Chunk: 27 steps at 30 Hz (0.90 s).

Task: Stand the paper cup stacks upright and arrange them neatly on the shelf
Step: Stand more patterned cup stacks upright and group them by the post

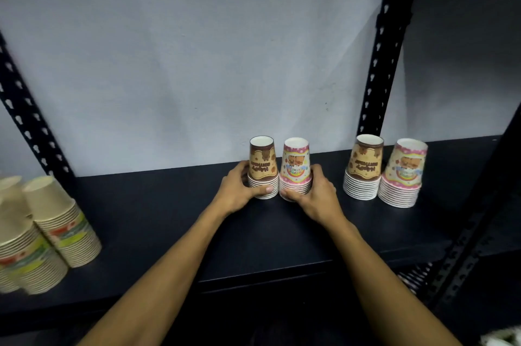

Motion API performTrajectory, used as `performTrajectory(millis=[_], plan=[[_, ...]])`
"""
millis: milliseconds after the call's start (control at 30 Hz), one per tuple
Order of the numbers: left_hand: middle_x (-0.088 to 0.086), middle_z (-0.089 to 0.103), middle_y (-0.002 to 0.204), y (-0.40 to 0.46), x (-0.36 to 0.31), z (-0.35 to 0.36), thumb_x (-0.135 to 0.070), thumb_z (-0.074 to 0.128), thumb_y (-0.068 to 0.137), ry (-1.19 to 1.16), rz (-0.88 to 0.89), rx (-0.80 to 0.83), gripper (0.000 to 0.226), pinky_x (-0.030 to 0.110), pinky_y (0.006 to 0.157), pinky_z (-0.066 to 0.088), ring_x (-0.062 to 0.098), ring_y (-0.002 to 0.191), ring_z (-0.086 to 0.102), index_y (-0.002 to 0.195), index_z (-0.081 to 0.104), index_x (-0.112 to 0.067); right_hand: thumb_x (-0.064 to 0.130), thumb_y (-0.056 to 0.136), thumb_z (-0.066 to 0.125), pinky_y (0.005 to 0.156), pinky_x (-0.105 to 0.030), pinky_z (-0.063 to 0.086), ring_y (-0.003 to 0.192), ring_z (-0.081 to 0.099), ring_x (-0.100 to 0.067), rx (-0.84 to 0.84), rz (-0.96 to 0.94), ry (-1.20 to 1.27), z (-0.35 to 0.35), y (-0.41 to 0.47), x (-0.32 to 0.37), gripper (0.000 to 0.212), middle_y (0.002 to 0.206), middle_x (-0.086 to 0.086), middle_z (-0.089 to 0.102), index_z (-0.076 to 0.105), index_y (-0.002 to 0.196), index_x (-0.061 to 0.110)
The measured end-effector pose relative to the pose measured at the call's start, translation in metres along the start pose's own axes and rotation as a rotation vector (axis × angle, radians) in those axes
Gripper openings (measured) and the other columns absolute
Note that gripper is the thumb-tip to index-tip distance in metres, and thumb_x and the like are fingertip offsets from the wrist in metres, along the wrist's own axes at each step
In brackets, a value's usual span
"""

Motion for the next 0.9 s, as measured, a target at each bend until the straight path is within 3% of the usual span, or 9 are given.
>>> performTrajectory(millis=[133, 333, 633, 733, 900], plan=[[-0.004, 0.063, 0.137, -0.014, -0.011, 0.012, -0.043, 0.095, 0.058, 0.006, 0.020, 0.043, 0.095, 0.034, 0.108, 0.047, 0.009, 0.120, 0.061, 0.140, 0.050, -0.025, 0.054, 0.068, 0.085, 0.105, -0.053, 0.043, 0.117, 0.060, -0.027, -0.031, 0.002, -0.051, -0.015, -0.020, -0.008, 0.072, 0.124, -0.002, 0.066, 0.045, 0.118, 0.022], [-0.015, 0.062, 0.122, -0.031, -0.034, 0.040, -0.034, 0.095, 0.064, 0.028, 0.073, 0.131, 0.087, 0.004, 0.084, 0.040, -0.002, 0.106, 0.059, 0.138, 0.051, -0.023, 0.056, 0.070, 0.083, 0.108, -0.054, 0.039, 0.122, 0.058, -0.026, -0.094, 0.007, -0.071, -0.049, -0.055, -0.026, 0.073, 0.128, 0.001, 0.065, 0.046, 0.124, 0.024], [-0.007, 0.066, 0.131, -0.038, -0.074, 0.109, -0.040, 0.095, 0.060, 0.006, 0.152, 0.231, 0.086, 0.024, 0.100, 0.049, 0.005, 0.113, 0.062, 0.133, 0.054, -0.024, 0.059, 0.070, 0.082, 0.109, -0.054, 0.040, 0.124, 0.060, -0.024, -0.197, 0.067, -0.146, -0.121, -0.094, -0.057, 0.082, 0.131, 0.006, 0.066, 0.044, 0.136, 0.028], [-0.006, 0.068, 0.130, -0.037, -0.087, 0.131, -0.046, 0.095, 0.057, 0.004, 0.180, 0.237, 0.086, 0.033, 0.104, 0.051, 0.008, 0.117, 0.064, 0.131, 0.055, -0.025, 0.059, 0.072, 0.081, 0.105, -0.053, 0.043, 0.121, 0.060, -0.024, -0.225, 0.103, -0.156, -0.139, -0.099, -0.069, 0.074, 0.127, 0.005, 0.065, 0.046, 0.129, 0.026], [-0.010, 0.069, 0.126, -0.046, -0.094, 0.156, -0.049, 0.093, 0.061, -0.005, 0.210, 0.183, 0.081, 0.021, 0.097, 0.050, 0.003, 0.113, 0.063, 0.129, 0.056, -0.027, 0.055, 0.073, 0.081, 0.096, -0.048, 0.049, 0.112, 0.060, -0.023, -0.247, 0.129, -0.177, -0.152, -0.099, -0.080, 0.064, 0.117, 0.005, 0.059, 0.043, 0.114, 0.025]])
Point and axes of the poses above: each hand's wrist, its own y-axis towards the middle knuckle, its own z-axis out of the palm, x = y × z, the point moved 2 cm from there along y, towards the middle knuckle
